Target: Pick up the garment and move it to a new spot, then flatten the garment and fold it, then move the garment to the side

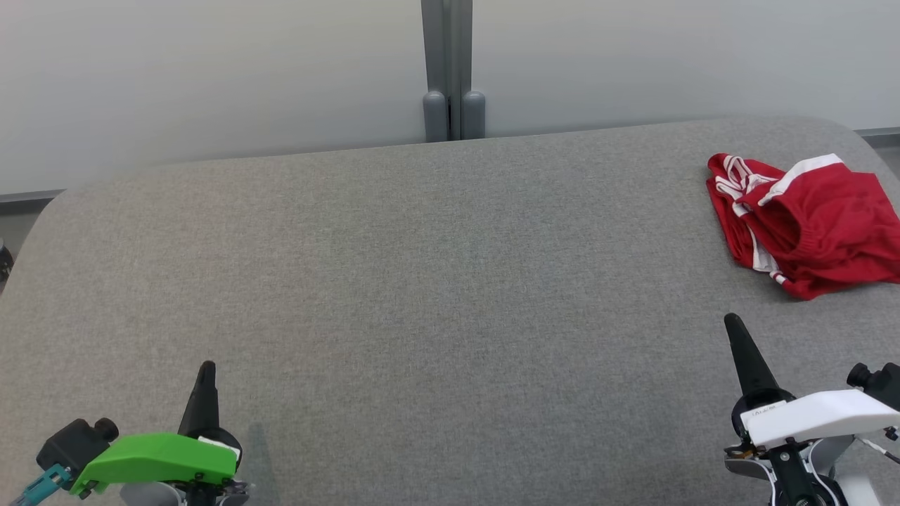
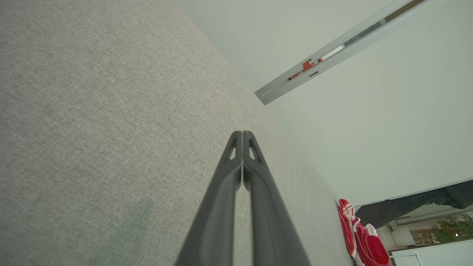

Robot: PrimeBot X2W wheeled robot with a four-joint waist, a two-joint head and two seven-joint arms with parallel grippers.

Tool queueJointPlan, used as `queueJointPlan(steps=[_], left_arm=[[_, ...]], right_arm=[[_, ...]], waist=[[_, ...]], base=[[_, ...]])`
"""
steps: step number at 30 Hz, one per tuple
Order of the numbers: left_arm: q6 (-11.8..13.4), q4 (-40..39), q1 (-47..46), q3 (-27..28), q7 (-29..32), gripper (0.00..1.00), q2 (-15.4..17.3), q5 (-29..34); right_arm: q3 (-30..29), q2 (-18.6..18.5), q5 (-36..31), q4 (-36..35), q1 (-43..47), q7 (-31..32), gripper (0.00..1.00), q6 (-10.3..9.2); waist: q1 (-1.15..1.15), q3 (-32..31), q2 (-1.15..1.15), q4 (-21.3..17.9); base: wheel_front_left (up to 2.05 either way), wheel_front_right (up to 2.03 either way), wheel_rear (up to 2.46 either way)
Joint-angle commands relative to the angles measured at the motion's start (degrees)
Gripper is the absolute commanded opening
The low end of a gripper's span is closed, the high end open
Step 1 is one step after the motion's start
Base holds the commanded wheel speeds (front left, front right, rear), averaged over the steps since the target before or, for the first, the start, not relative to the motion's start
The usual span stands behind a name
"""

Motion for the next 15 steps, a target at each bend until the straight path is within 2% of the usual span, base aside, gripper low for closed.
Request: queueJointPlan(steps=[1,15], left_arm=[[-0.6,-0.3,-1.6,0.8,0.4,0.00,0.0,-1.5],[-2.6,0.3,-2.5,3.2,2.5,0.00,-1.3,-8.8]], right_arm=[[-0.2,-0.3,1.8,0.0,-1.4,0.3,0.00,0.04],[-0.7,-0.1,9.9,2.4,-3.1,1.1,0.00,0.04]], waist=[[0.00,0.0,0.00,0.0],[0.00,0.1,0.00,0.0]], base=[[0.00,0.00,0.00],[0.00,0.00,0.00]])
